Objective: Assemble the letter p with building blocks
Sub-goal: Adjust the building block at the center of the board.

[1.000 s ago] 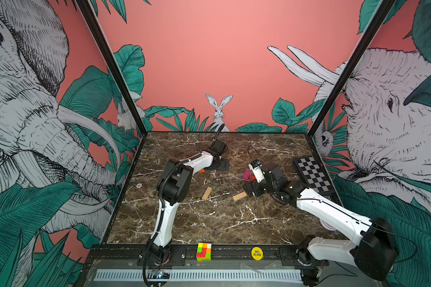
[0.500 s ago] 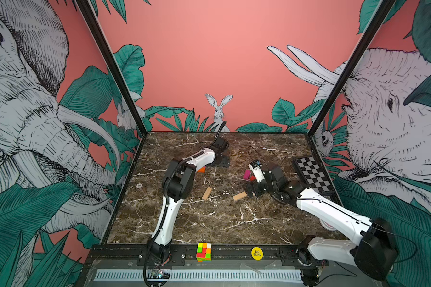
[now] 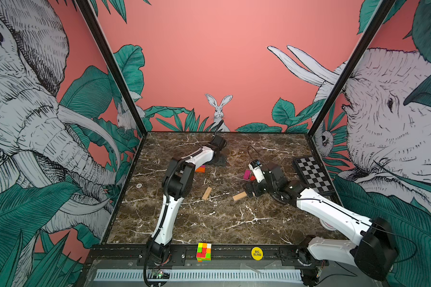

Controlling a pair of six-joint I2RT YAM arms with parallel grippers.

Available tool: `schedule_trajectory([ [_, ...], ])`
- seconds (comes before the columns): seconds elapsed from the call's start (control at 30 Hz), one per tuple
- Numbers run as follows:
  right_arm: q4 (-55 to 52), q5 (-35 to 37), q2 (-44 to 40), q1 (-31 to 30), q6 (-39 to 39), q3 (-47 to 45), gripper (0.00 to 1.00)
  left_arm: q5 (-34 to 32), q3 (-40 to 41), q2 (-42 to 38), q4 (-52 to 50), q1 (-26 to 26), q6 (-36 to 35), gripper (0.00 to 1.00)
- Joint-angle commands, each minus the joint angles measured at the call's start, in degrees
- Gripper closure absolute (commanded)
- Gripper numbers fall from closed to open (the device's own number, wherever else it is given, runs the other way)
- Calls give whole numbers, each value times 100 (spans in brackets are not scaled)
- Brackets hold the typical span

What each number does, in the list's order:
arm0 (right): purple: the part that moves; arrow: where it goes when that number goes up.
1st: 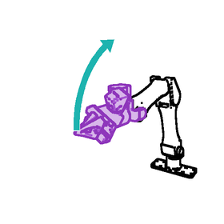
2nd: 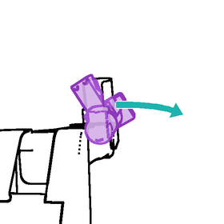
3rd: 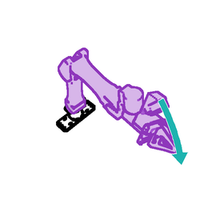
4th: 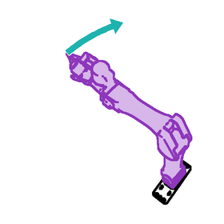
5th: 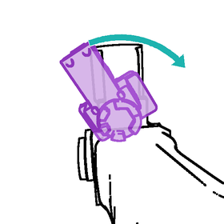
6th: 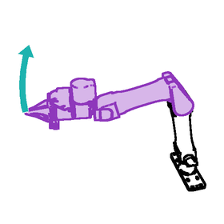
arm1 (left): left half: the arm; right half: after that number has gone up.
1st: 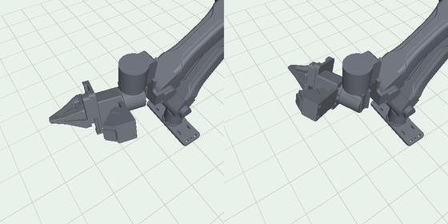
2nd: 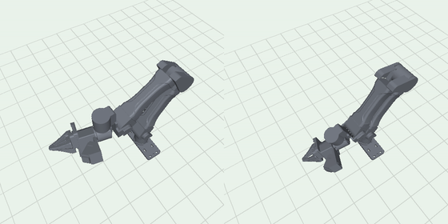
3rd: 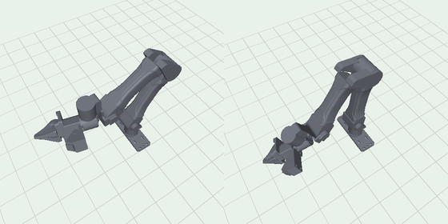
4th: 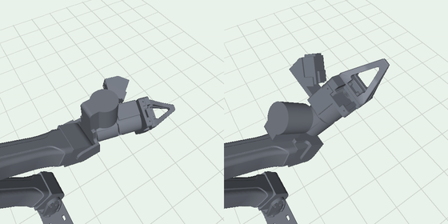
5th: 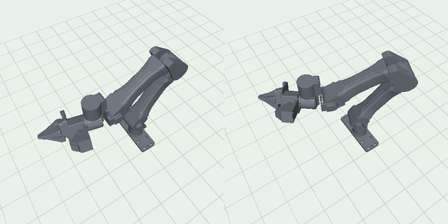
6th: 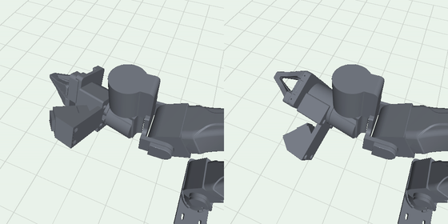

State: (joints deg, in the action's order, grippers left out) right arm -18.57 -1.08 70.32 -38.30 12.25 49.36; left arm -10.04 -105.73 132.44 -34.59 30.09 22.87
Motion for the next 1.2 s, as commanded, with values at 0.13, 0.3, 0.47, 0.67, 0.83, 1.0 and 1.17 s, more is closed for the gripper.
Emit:
schedule_trajectory([
  [0.13,117,-59,2,23,56,21,2,82,-90,-36,-186,-7,-102,1],
  [0.3,136,-59,42,16,49,32,2,481,-204,-288,-80,-20,-142,1],
  [0.47,130,-74,56,18,54,22,1,762,-232,-1123,270,-85,-253,1],
  [0.67,224,-93,34,16,85,-25,2,701,-107,-1845,44,-571,-253,1],
  [0.83,348,-118,55,20,116,-84,2,886,776,-2406,285,-1216,-117,1],
  [1.0,433,-239,153,16,146,-85,2,1320,1161,-2465,288,-1802,-82,1],
  [1.17,475,-287,183,16,194,-113,2,1750,1118,-2122,217,-2019,-103,1],
])
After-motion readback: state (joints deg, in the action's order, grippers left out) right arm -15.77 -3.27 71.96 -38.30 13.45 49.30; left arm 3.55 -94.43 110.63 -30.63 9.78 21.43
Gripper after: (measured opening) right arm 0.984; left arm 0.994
